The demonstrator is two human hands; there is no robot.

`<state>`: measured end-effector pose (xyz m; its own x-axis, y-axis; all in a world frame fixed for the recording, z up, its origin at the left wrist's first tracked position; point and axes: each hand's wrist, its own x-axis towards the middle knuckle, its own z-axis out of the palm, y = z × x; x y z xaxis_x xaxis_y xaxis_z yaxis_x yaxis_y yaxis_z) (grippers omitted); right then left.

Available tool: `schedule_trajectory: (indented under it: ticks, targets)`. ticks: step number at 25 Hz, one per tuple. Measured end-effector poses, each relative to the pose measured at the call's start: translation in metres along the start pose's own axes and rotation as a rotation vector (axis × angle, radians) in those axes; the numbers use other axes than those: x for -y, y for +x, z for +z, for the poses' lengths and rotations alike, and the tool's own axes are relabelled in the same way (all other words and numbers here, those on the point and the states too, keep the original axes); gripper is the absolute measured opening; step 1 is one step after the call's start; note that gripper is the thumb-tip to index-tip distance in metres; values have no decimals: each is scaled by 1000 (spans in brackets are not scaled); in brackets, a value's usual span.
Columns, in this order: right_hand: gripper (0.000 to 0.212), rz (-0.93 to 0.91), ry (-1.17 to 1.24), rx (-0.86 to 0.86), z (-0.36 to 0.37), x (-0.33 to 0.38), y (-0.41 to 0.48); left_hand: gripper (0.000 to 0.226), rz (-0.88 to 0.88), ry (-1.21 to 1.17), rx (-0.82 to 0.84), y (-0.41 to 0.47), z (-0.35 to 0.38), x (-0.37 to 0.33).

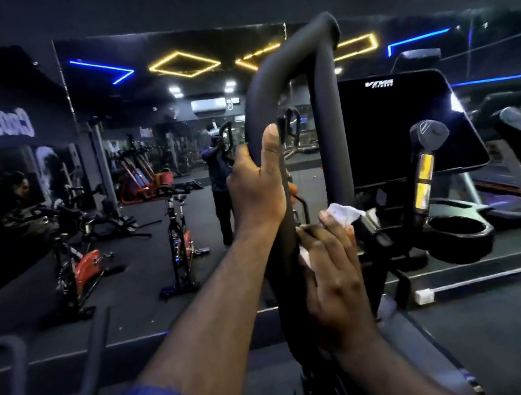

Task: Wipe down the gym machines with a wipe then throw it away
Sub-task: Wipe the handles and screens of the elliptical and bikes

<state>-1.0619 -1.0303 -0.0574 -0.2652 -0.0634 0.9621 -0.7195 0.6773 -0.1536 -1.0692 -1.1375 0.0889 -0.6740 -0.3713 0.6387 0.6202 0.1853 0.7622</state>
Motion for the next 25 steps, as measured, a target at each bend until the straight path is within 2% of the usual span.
schedule_trajectory:
  ticks: [2,3,6,7,8,10,13,15,18,19,21,23,25]
  targets:
    - [40,19,30,-8,4,5,-2,49,-17,-26,-30,0,2,0]
    - [42,-65,20,29,-2,-4,-2,48,-19,-22,-44,-1,4,0]
    - [47,-503,-62,178,-28,-67,15,48,3,37,-66,-8,8,-2]
    - [47,-603,-110,183,-34,-87,28,51,14,55,-73,-9,8,-1]
    - [47,-607,-113,158,-37,-99,41,52,24,69,-79,-9,9,-1]
    - [48,-350,121,83,-28,-91,46,51,34,88,-98,-7,10,0]
    - [56,273,708,9,-7,-8,-3,47,38,96,-97,-2,10,1]
    - [59,689,1000,-21,-5,41,-38,46,43,95,-91,0,8,4]
    - [44,1150,1363,-140,-10,33,-17,45,40,81,-88,1,9,7]
    - [35,1260,1472,-189,-12,23,-1,45,37,77,-90,1,9,8]
    - [27,1356,1637,-206,-24,15,16,43,39,71,-88,2,9,7]
    - [26,1352,1654,-88,-31,17,14,42,41,70,-85,2,9,7]
    - [27,1372,1570,-6,-33,10,21,42,35,56,-73,2,10,7]
